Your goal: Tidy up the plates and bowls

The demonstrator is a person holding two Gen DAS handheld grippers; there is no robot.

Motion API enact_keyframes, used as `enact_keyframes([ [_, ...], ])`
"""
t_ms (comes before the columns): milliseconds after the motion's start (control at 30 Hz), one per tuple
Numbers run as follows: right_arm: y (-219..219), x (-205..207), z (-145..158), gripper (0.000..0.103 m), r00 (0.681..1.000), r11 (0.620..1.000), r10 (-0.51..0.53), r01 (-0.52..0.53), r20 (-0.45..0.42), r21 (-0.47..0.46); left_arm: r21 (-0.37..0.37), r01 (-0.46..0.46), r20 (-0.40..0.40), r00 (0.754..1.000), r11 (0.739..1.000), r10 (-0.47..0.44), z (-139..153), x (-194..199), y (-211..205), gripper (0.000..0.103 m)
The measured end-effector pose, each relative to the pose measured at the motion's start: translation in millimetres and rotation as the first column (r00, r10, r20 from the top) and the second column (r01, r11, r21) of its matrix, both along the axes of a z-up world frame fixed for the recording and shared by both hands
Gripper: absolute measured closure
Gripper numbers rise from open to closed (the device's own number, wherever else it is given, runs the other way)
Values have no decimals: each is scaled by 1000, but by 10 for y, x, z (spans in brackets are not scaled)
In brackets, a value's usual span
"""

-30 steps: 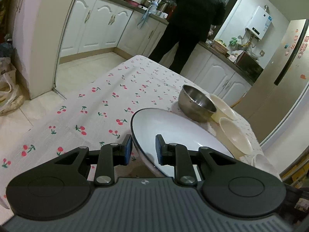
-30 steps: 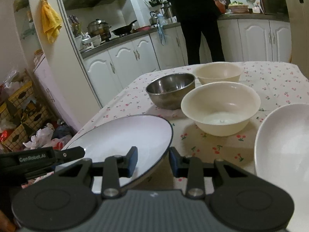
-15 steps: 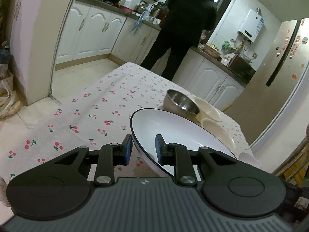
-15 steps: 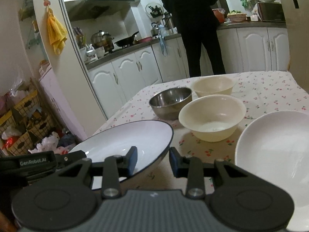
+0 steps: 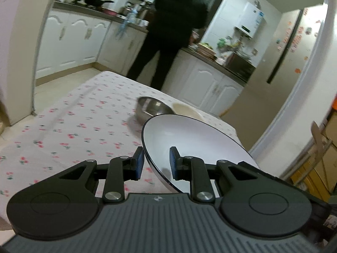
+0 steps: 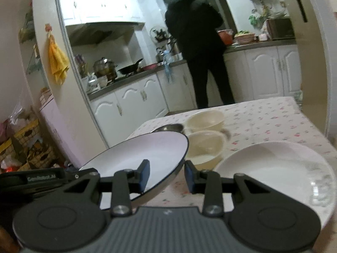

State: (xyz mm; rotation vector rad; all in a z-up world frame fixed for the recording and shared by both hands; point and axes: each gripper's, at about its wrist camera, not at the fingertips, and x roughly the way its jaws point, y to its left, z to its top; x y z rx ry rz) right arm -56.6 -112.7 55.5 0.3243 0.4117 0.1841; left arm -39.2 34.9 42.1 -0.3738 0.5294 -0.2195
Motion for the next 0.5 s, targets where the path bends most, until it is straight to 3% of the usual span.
enact_keyframes([
  [500,-716,-389,-102,67,980,979,-199,198,3,49,47,195,-43,980,980,-193,-115,187,-784,79],
])
